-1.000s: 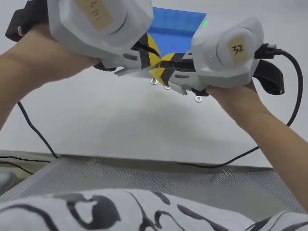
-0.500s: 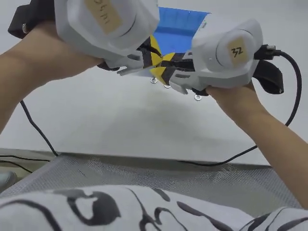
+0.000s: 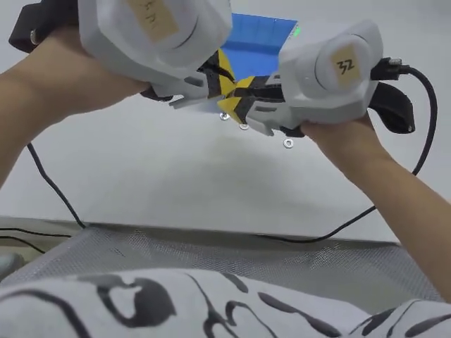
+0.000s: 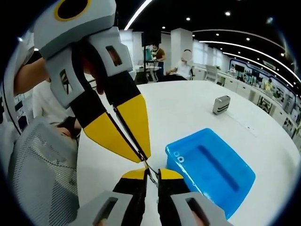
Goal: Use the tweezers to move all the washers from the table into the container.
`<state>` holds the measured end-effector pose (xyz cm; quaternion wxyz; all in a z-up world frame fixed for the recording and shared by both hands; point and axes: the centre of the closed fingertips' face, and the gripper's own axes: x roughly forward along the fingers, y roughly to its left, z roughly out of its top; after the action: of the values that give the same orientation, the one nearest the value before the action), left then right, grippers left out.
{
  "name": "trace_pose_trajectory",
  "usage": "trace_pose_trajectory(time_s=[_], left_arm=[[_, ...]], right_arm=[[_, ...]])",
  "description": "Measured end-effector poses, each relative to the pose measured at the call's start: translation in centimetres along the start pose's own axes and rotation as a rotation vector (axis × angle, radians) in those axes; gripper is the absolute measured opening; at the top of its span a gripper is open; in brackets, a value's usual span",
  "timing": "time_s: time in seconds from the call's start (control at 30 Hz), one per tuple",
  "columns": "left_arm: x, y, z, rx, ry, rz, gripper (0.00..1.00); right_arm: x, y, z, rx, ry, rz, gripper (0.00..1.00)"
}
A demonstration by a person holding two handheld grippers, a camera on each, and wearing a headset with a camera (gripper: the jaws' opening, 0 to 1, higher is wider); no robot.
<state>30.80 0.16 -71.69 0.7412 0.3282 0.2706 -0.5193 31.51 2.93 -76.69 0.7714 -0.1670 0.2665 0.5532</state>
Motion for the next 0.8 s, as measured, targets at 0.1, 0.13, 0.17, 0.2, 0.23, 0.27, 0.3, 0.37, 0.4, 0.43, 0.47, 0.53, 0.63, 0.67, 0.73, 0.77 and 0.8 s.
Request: trace_pose_trajectory(time_s=[0.1, 0.13, 0.17, 0.2, 0.23, 0.27, 0.3, 0.37, 0.4, 0.43, 0.47, 0.53, 0.63, 0.67, 0.73, 0.77, 0.8], left_arm=[[0.02, 0.03, -0.12, -0.008, -0.004, 0.000, 0.00], [0.03, 0.03, -0.14, -0.009, -0.005, -0.001, 0.00], [0.05, 0.02, -0.13, -0.012, -0.006, -0.003, 0.00], [0.07, 0.03, -0.13, -0.013, -0.007, -0.004, 0.00], [0.18, 0.01, -0.16, -0.012, -0.004, -0.006, 0.00], [0.24, 0.00, -0.18, -0.011, -0.003, -0.007, 0.00], [0.33, 0.01, -0.10, -0.008, -0.004, -0.008, 0.00], [0.37, 0.06, -0.06, -0.010, -0.007, -0.009, 0.00], [0.38, 0.09, -0.04, -0.012, -0.008, -0.009, 0.00], [0.40, 0.11, -0.02, -0.014, -0.009, -0.011, 0.00], [0.42, 0.12, -0.01, -0.015, -0.010, -0.012, 0.00], [0.47, 0.06, 0.06, -0.017, -0.012, -0.017, 0.00], [0.55, -0.25, 0.07, -0.016, -0.014, -0.029, 0.00], [0.52, -0.28, 0.07, -0.016, -0.017, -0.024, 0.00], [0.58, -0.35, 0.08, -0.017, -0.021, -0.023, 0.00], [0.58, -0.34, 0.11, -0.018, -0.022, -0.024, 0.00], [0.55, -0.34, 0.09, -0.021, -0.022, -0.024, 0.00]], right_arm=[[0.02, 0.00, -0.10, 0.007, 0.001, -0.001, 0.05], [0.02, -0.01, -0.14, 0.006, 0.002, -0.002, 0.05], [0.03, -0.02, -0.18, 0.008, 0.003, -0.002, 0.05], [0.04, -0.04, -0.20, 0.010, 0.002, -0.002, 0.05], [0.08, -0.08, -0.28, 0.013, 0.003, -0.001, 0.05], [0.10, -0.14, -0.33, 0.015, 0.003, -0.002, 0.05], [0.12, -0.19, -0.39, 0.019, 0.002, -0.001, 0.05], [0.12, -0.32, -0.38, 0.028, 0.000, 0.002, 0.05], [0.09, -0.37, -0.36, 0.036, -0.001, 0.006, 0.05], [0.08, -0.39, -0.36, 0.042, 0.000, 0.008, 0.05], [0.06, -0.36, -0.40, 0.044, -0.001, 0.011, 0.05], [0.04, -0.35, -0.45, 0.052, 0.000, 0.016, 0.05], [0.00, -0.26, -0.66, 0.080, 0.010, 0.028, 0.06], [-0.05, -0.26, -0.68, 0.079, 0.006, 0.028, 0.06], [-0.06, -0.26, -0.77, 0.094, -0.002, 0.030, 0.06], [-0.07, -0.24, -0.75, 0.105, -0.007, 0.029, 0.06], [-0.07, -0.23, -0.74, 0.103, -0.008, 0.028, 0.06]])
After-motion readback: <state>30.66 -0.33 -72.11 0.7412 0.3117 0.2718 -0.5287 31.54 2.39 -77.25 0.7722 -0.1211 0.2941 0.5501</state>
